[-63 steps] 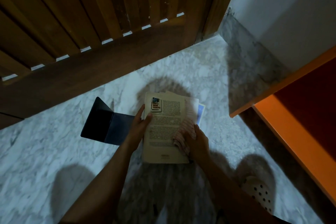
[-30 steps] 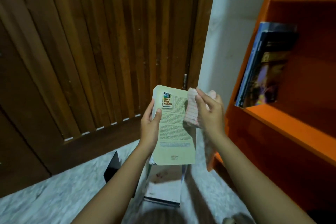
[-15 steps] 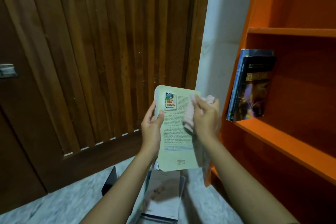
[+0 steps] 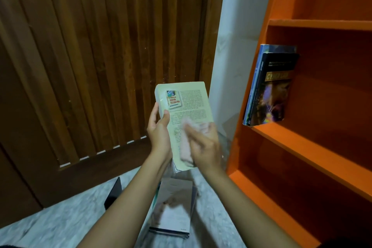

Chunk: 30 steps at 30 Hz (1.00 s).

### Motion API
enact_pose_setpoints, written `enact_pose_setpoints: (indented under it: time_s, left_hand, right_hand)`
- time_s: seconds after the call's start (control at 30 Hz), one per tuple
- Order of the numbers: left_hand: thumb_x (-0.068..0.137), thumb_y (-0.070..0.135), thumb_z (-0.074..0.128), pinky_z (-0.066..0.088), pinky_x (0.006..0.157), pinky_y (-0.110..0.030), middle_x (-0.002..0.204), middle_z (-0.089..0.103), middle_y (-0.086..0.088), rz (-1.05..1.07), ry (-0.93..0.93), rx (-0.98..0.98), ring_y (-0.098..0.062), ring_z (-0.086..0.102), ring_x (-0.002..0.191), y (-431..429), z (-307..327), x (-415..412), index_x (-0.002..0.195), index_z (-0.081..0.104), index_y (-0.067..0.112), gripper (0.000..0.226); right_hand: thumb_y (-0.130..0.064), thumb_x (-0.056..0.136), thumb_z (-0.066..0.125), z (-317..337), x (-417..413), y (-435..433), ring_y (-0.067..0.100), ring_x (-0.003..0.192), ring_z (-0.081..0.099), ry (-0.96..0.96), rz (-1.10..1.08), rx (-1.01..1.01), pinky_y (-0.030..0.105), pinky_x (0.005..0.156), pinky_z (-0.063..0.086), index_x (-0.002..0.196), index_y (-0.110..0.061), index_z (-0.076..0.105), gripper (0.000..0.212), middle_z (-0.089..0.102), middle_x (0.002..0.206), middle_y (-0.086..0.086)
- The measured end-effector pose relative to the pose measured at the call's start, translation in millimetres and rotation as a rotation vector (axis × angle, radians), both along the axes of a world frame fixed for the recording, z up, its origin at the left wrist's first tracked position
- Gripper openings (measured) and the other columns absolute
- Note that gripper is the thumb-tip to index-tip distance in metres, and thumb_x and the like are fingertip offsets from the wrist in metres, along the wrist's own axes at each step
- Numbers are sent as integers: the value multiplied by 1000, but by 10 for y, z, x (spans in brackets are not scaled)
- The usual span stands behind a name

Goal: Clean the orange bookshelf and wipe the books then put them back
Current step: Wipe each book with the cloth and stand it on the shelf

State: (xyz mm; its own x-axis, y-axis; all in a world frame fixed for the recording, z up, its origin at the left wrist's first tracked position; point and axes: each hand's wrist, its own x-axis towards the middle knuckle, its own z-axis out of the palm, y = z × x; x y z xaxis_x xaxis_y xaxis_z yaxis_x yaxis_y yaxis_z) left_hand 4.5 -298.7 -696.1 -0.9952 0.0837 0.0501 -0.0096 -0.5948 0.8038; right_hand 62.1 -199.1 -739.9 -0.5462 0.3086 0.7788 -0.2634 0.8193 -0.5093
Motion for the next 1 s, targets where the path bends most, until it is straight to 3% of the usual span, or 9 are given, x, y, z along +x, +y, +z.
enact_pose_setpoints:
  time_s: [0.07,0.17,0.23,0.33,0.43,0.53,0.73,0.83,1.0]
  left_hand:
    - [93,13,55,56,80,-45,113,68,-5,6,-22,18,-27,69,96,1,-1,-31,113,57,42,35]
    - [93,12,54,57,76,-42,108,70,-4,31,-68,83,-22,70,88,-21,0,-66,120,54,38,37]
    - [94,13,54,58,72,-40,107,71,-3,43,-114,120,-20,71,84,-17,4,-85,127,51,36,40]
    - [94,14,53,58,72,-39,110,70,-2,41,-160,166,-19,70,86,-35,10,-132,131,48,34,42]
    - [94,14,53,56,74,-40,107,71,-3,18,-135,169,-19,70,88,-130,10,-150,133,46,32,44]
    - [94,13,52,56,72,-40,110,70,-4,-36,-86,184,-20,70,89,-270,17,-165,136,44,31,46]
    - [94,15,53,51,87,-49,113,69,-1,-126,36,55,-24,67,97,-364,85,-114,134,46,35,45]
    - [93,14,54,52,83,-47,114,69,-2,-190,86,30,-22,68,93,-333,133,-57,134,47,34,46]
    - [93,10,53,59,71,-37,115,68,-6,-260,151,17,-19,69,89,-276,173,-32,132,49,33,45]
  right_hand:
    - [-26,86,64,-81,-11,27,9,83,57,1,26,41,15,56,44,106,-36,69,23,56,101,-2]
    - [-18,86,67,-47,-40,221,0,76,53,23,-79,-373,0,59,35,102,-16,73,18,49,92,-5]
    - [-18,84,68,-120,-44,215,11,82,57,6,-136,-465,-3,60,33,99,-19,74,16,50,93,2]
    - [-27,84,68,-267,42,-99,21,93,60,-10,66,-256,0,63,39,107,-37,67,25,56,106,5]
    - [-28,85,64,-474,153,-139,19,86,62,12,168,70,23,55,53,115,-38,61,33,56,103,2]
    - [-28,84,61,-513,162,74,22,79,61,24,94,82,27,51,52,120,-40,57,37,52,100,0]
    - [-10,84,67,43,44,256,-8,83,47,121,28,-441,-2,76,35,111,-18,64,29,44,95,-5]
    - [-23,89,61,319,39,362,-1,123,42,-12,160,-733,14,102,36,124,-19,59,36,47,120,-13]
    - [-41,64,80,244,118,518,13,96,68,-151,610,-1016,25,74,56,134,-12,47,83,68,113,5]
